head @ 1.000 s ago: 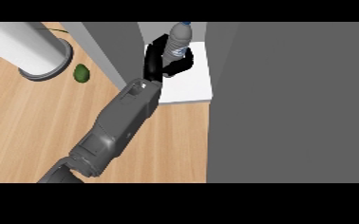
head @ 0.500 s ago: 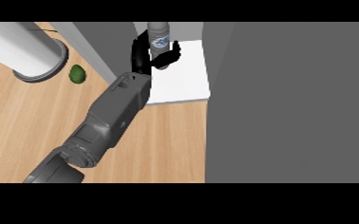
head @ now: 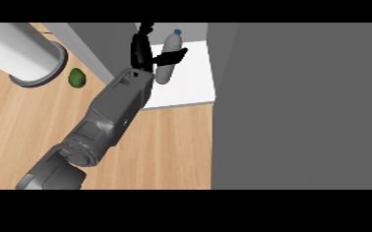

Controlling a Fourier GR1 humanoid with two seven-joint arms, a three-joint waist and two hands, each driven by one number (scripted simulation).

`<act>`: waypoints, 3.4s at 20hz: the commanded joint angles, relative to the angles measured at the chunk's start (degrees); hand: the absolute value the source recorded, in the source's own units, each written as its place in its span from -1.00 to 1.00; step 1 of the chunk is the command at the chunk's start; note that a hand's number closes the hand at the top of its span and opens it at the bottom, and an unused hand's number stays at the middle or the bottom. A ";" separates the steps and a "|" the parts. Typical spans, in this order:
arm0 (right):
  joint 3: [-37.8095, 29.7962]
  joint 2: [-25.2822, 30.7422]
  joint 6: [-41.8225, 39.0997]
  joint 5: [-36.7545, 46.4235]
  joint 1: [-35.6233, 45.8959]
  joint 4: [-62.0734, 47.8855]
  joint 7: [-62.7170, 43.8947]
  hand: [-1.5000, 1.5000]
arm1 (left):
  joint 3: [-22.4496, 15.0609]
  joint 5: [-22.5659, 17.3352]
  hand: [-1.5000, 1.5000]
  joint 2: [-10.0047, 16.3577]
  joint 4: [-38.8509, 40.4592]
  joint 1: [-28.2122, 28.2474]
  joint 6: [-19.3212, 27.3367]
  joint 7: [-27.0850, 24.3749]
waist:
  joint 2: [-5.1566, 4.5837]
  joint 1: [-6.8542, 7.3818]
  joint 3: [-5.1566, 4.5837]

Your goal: Pick up the bottled water, place it into the cabinet and close the cabinet

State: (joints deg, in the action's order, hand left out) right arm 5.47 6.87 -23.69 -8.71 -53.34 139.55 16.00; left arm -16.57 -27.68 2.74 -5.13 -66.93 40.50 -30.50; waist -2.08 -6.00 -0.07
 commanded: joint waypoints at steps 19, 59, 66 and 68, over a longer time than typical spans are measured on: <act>1.61 -0.84 0.96 -4.98 -0.95 5.04 -5.96 -1.00 | 5.75 -4.42 -1.00 -2.69 -8.43 -0.72 -18.34 -9.14 | 1.44 3.68 0.03; 11.37 11.25 -8.37 9.88 -4.49 11.17 -4.84 1.00 | -16.99 -8.66 -1.00 14.84 -86.11 60.18 -26.27 1.71 | 2.72 6.83 -0.01; 17.36 13.43 -9.98 15.18 -4.61 15.24 -2.60 1.00 | -9.87 -13.22 -1.00 21.05 -91.96 67.10 -28.78 1.15 | 2.95 6.15 -0.14; 20.72 13.89 -10.26 16.78 -3.92 14.49 -3.58 1.00 | -9.40 -14.66 -1.00 23.27 -96.91 70.08 -29.42 2.58 | 3.06 6.60 -0.13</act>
State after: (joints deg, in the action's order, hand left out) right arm 23.34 19.09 -33.73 -0.65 -56.41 143.02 15.79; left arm -28.55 -39.65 22.04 -96.13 -1.49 12.61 -28.94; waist 0.88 0.31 -0.17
